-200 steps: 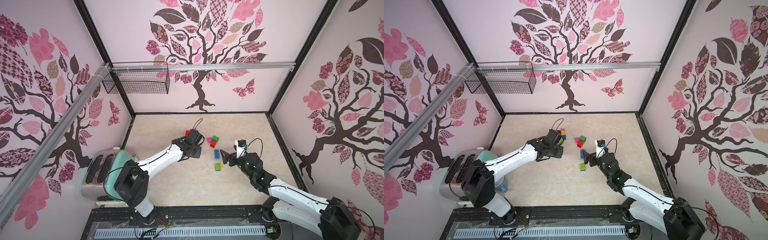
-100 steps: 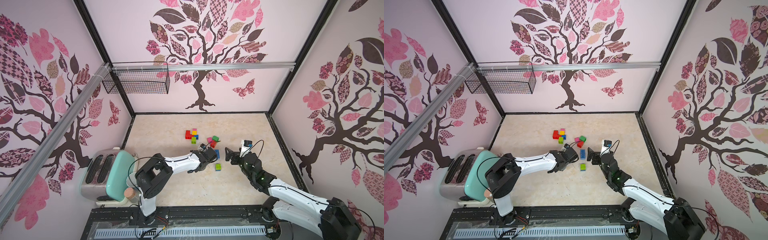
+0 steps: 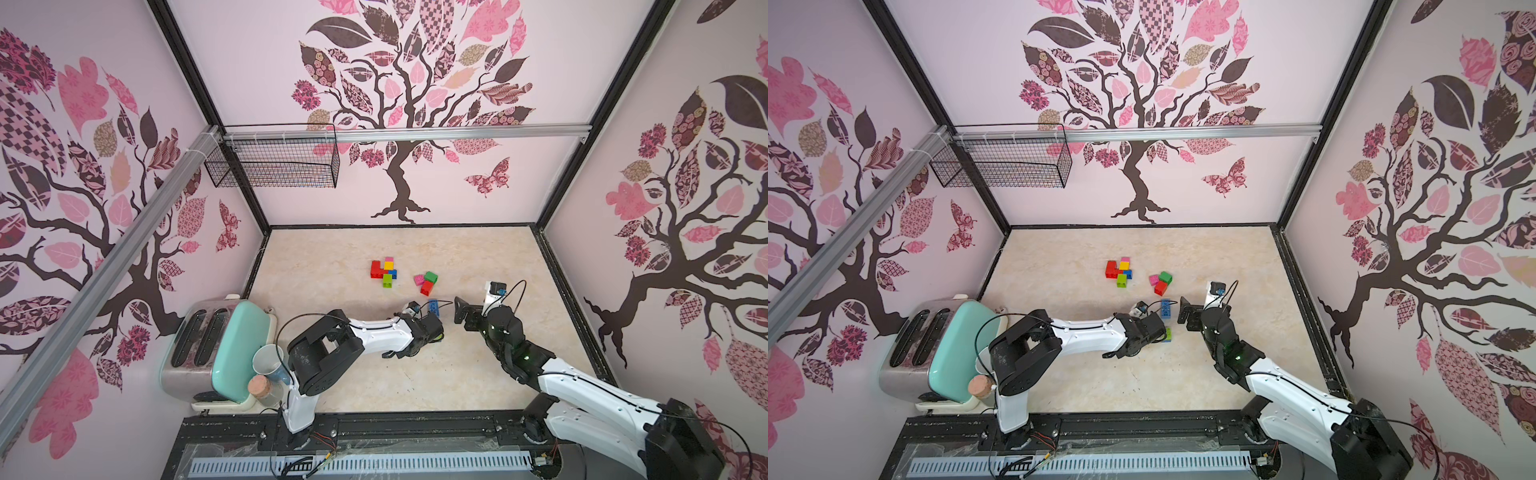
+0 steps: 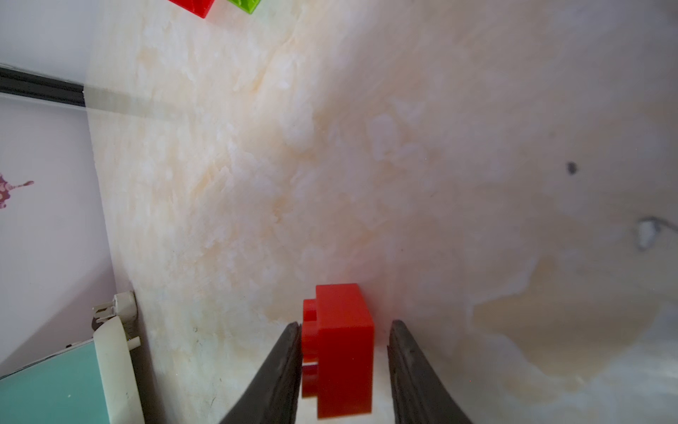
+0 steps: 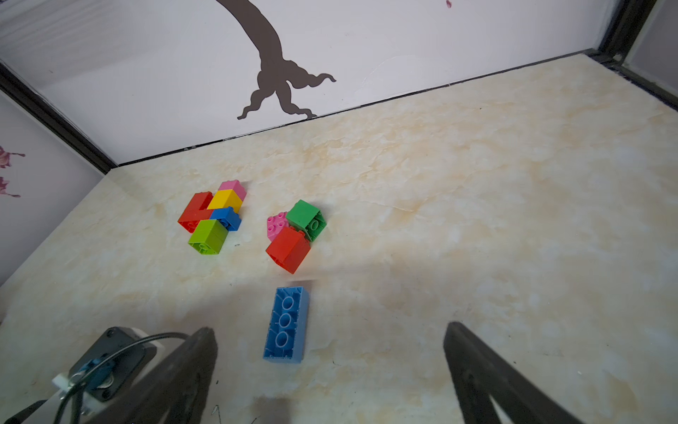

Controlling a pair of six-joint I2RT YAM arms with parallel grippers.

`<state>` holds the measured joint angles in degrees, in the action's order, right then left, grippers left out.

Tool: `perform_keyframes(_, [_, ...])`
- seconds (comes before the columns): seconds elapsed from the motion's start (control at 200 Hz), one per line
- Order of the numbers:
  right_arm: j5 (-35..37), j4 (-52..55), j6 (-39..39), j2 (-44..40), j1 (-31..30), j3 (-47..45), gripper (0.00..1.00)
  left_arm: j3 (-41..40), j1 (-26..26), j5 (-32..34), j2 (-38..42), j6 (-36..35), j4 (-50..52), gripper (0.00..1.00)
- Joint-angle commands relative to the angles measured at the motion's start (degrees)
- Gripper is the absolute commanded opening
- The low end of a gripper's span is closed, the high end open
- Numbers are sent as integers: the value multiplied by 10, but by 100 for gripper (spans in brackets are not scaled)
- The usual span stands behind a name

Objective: Assemble the number 4 with lego
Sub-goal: Place the lego brick at the center of the board.

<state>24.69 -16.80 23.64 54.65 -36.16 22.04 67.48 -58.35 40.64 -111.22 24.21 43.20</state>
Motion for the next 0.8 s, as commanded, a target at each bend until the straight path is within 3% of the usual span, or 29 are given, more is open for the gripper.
perform_keyframes(0.0, [25, 30, -13, -12, 6, 29, 99, -8, -8, -24, -8, 6, -9, 42])
perform_keyframes(0.42, [38, 70, 51, -5, 31, 38, 99, -11, -15, -110, 63, -12, -56, 45])
perform_keyframes(0.65, [20, 65, 22, -4, 32, 41, 99, -12, -15, -135, 72, -11, -60, 47])
perform_keyframes(0.795, [-42, 68, -22, 13, 33, 52, 99, -43, -15, -131, 146, -3, -106, 52])
